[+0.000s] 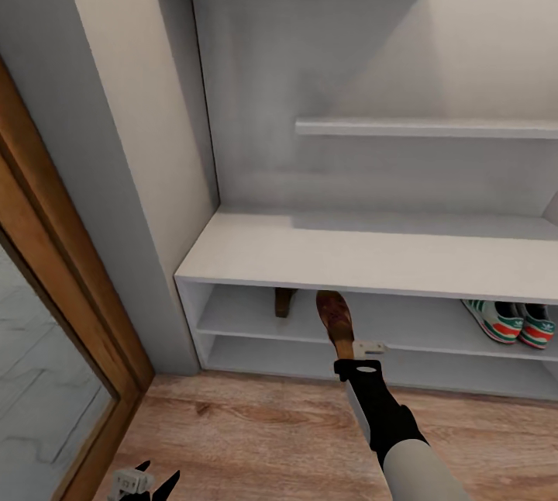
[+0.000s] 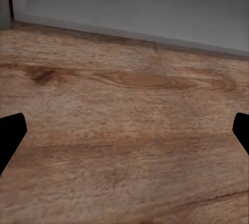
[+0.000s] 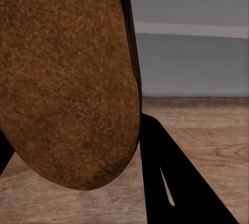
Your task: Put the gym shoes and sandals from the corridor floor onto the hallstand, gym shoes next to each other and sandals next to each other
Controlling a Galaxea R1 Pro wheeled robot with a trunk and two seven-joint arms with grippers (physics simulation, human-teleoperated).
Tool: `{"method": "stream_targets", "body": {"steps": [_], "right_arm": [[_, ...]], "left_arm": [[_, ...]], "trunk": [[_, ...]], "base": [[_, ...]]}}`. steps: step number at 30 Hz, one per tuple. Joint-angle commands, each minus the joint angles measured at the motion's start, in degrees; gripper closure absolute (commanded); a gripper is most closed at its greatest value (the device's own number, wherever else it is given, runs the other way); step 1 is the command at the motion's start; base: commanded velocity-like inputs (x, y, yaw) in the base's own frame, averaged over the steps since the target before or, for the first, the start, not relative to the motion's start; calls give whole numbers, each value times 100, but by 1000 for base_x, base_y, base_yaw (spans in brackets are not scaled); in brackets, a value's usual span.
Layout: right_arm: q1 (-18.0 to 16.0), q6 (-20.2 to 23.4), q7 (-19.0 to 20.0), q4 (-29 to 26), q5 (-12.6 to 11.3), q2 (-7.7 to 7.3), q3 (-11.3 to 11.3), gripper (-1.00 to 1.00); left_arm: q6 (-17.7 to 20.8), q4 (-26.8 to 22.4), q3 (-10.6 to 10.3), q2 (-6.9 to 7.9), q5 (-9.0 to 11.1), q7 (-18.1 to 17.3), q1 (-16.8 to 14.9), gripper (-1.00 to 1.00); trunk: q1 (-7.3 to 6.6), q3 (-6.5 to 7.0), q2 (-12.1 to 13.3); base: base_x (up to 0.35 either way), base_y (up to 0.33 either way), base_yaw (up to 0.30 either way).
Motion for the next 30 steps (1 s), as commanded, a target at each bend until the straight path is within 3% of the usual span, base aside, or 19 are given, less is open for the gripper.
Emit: {"method": "stream_targets", "body": {"steps": [1, 30], "right_arm": [[-2, 35, 6, -9, 38, 7, -21, 100], [-1, 36, 6, -2, 46, 7, -26, 100]], "left_arm": [[7, 8, 19, -1, 29, -47, -5, -100], [7, 8, 17, -1, 29, -47, -5, -100]], "trunk": [[-1, -5, -2], [-1, -5, -2]], "base": [[45, 10, 0], [104, 26, 0]]}}
